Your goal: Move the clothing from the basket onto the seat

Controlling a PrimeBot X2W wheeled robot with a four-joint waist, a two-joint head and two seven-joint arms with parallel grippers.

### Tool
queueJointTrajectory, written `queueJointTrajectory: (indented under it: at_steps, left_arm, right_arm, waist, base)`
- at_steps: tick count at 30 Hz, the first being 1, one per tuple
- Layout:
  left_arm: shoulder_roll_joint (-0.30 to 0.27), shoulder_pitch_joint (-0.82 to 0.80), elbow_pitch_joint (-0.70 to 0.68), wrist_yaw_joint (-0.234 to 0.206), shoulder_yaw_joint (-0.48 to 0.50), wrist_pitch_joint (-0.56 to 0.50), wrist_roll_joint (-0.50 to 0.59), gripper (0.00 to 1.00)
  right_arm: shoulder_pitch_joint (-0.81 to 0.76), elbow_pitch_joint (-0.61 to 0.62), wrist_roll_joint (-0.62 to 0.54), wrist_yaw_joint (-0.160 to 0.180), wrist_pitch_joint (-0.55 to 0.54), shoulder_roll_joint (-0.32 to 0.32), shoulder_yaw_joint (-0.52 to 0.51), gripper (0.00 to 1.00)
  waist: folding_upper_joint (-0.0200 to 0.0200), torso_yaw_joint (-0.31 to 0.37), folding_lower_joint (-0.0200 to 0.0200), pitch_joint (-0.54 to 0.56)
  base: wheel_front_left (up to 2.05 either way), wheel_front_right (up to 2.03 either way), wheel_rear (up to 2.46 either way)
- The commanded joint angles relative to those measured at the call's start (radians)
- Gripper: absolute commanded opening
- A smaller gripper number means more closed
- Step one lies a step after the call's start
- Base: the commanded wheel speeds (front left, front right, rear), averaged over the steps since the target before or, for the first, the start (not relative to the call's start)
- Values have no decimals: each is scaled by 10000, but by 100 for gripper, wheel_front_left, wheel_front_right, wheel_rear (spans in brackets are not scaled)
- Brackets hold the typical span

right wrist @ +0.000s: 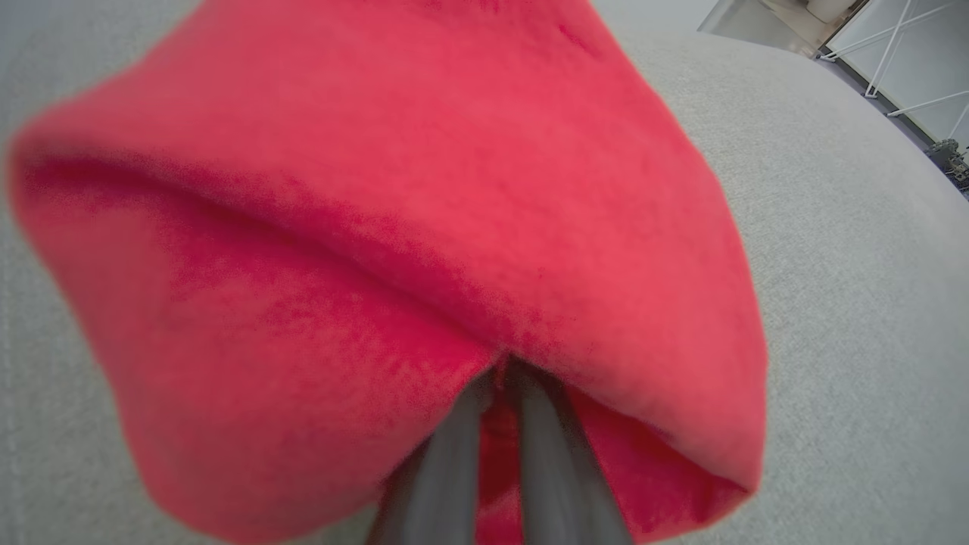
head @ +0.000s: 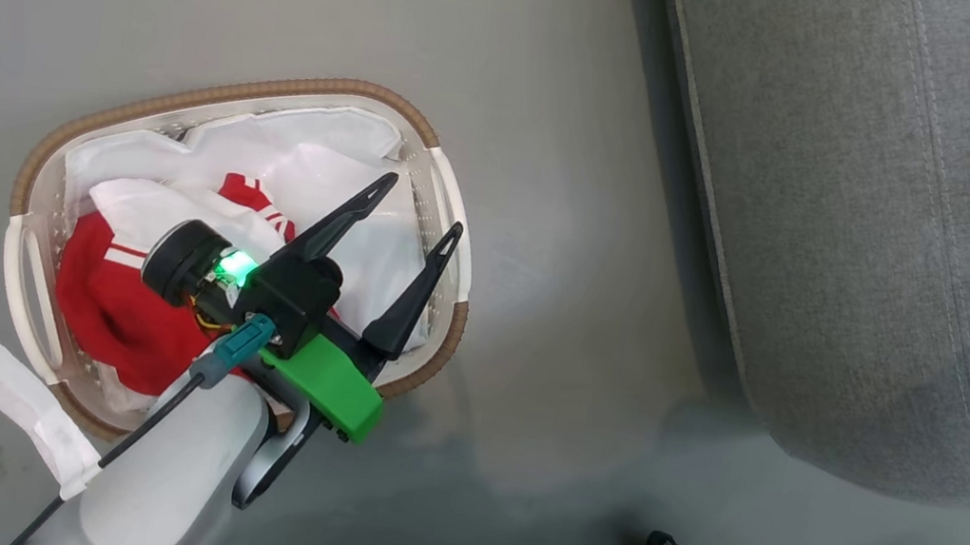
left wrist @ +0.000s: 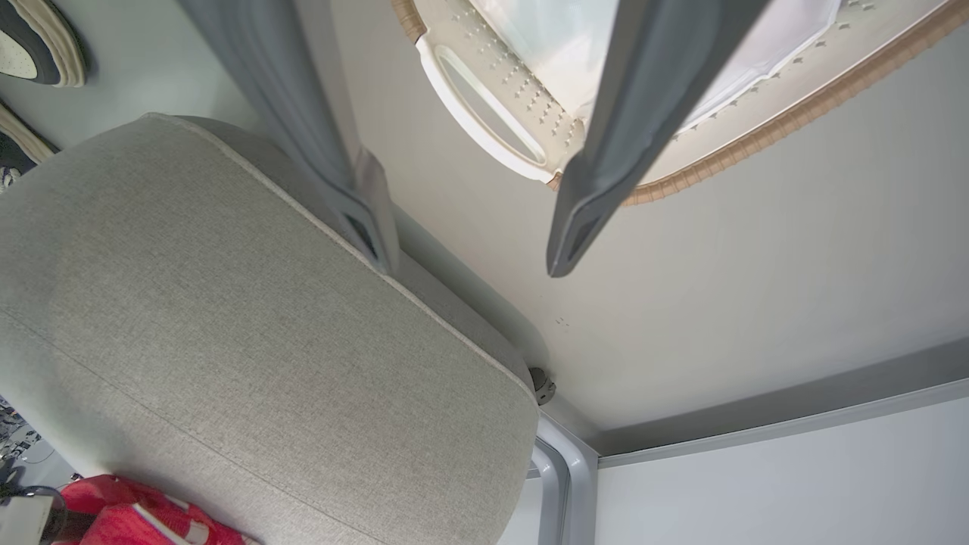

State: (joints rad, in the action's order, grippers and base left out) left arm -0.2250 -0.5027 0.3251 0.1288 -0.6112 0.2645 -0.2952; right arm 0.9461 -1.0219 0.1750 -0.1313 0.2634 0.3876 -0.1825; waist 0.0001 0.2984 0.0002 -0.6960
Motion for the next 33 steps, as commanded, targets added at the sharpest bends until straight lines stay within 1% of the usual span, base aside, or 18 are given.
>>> queueJointTrajectory:
  at_steps: [1, 3, 6, 12, 20, 22, 24, 27, 33]
  left_arm:
    - [30, 94, -4, 26, 98, -1, 66, 100]
    - [112, 164, -6, 26, 173, -1, 51, 100]
    - [245, 283, 27, 26, 266, -1, 13, 100]
    - [583, 652, 135, 26, 559, -1, -81, 100]
    - [900, 1382, 292, 27, 1232, -1, -100, 100]
    - [1007, 1582, 322, 27, 1523, -1, -91, 100]
    - [1125, 1785, 289, 27, 1863, -1, -116, 100]
    - [1285, 2131, 286, 27, 2262, -1, 19, 100]
    - [1485, 2621, 492, 27, 3173, -2, 288, 100]
  right_arm:
    - [-248, 15, -84, 10, 19, 36, -79, 100]
    - [-484, 206, -226, 12, 20, 87, -154, 100]
    - [-942, 626, -230, 10, 20, -25, -438, 100]
    - [-2477, 1795, -305, 10, 20, -242, -885, 100]
    - [-4564, 3130, -209, 10, 20, -707, -1038, 100]
    - [-4993, 3506, -312, 10, 20, -942, -800, 100]
    - [-5378, 3953, -476, 12, 20, -1040, -382, 100]
    - [-5788, 4570, -429, 12, 20, -1312, 145, 100]
    - [-6064, 5336, -249, 12, 20, -1810, 1074, 100]
  waist:
    - [-1, -87, -2, 73]
    - [-1, -103, -2, 238]
    - [-1, -142, -2, 542]
    - [-1, -343, -2, 1446]
    - [-1, -757, -2, 2693]
    - [-1, -890, -2, 2954]
    - [-1, -1053, -2, 3216]
    - [-1, -1284, -2, 3563]
    - [-1, -1840, -2, 4143]
  base:
    - [0, 0, 0]
    - [0, 0, 0]
    - [0, 0, 0]
    - [0, 0, 0]
    - [0, 0, 0]
    - [0, 0, 0]
    - [0, 0, 0]
    - [0, 0, 0]
    - [0, 0, 0]
